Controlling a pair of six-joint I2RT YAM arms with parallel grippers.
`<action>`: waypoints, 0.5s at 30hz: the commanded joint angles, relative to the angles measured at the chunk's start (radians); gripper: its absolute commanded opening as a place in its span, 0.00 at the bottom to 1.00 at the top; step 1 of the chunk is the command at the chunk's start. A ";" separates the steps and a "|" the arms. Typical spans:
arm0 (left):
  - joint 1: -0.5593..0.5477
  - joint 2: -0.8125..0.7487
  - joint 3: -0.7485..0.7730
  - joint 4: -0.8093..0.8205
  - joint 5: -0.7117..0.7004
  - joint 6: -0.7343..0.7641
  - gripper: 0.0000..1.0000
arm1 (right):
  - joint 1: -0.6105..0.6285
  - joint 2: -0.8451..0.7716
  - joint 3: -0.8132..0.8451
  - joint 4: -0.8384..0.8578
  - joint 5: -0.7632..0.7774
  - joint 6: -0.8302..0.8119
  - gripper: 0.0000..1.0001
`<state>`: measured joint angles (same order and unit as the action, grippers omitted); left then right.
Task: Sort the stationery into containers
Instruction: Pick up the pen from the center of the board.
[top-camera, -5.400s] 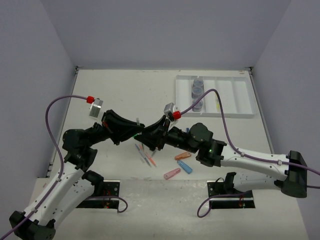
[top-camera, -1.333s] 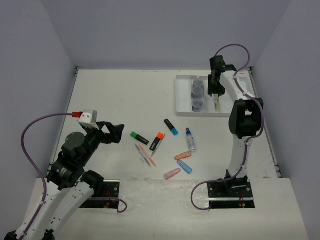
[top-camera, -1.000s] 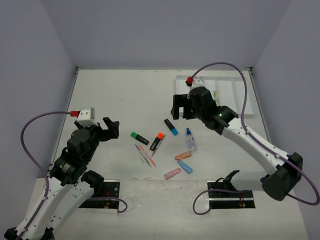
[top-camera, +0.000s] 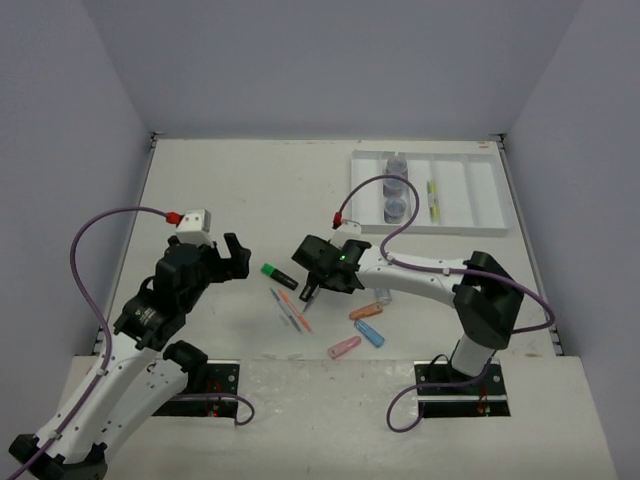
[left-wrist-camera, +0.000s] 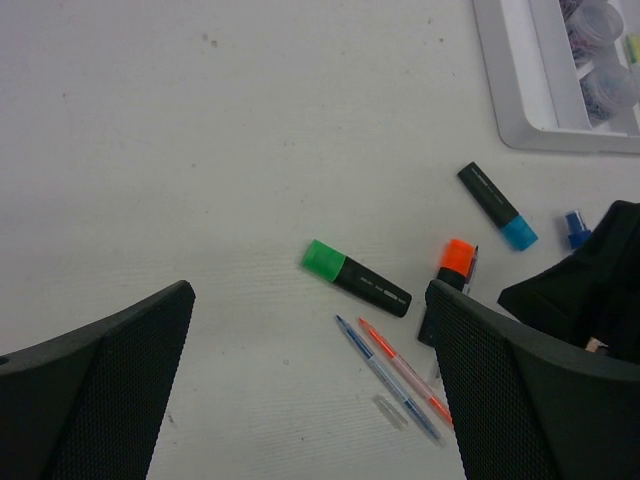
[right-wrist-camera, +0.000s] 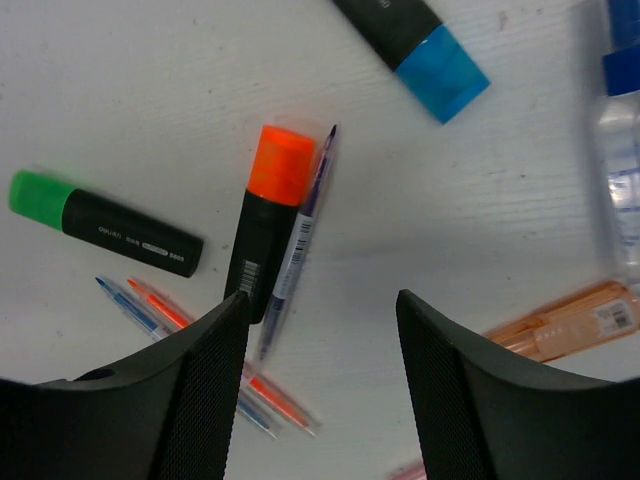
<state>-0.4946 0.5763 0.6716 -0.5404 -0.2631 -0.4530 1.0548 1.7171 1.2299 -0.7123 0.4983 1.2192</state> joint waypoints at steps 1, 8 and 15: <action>-0.007 -0.012 0.014 0.037 0.027 0.022 1.00 | 0.027 0.100 0.124 -0.043 -0.023 0.085 0.54; -0.010 -0.028 0.013 0.041 0.035 0.025 1.00 | 0.051 0.179 0.168 -0.092 -0.020 0.184 0.36; -0.013 -0.047 0.008 0.045 0.031 0.025 1.00 | 0.052 0.174 0.145 -0.100 -0.003 0.211 0.31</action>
<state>-0.5009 0.5361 0.6716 -0.5382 -0.2382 -0.4522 1.0997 1.8819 1.3598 -0.7835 0.4537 1.3594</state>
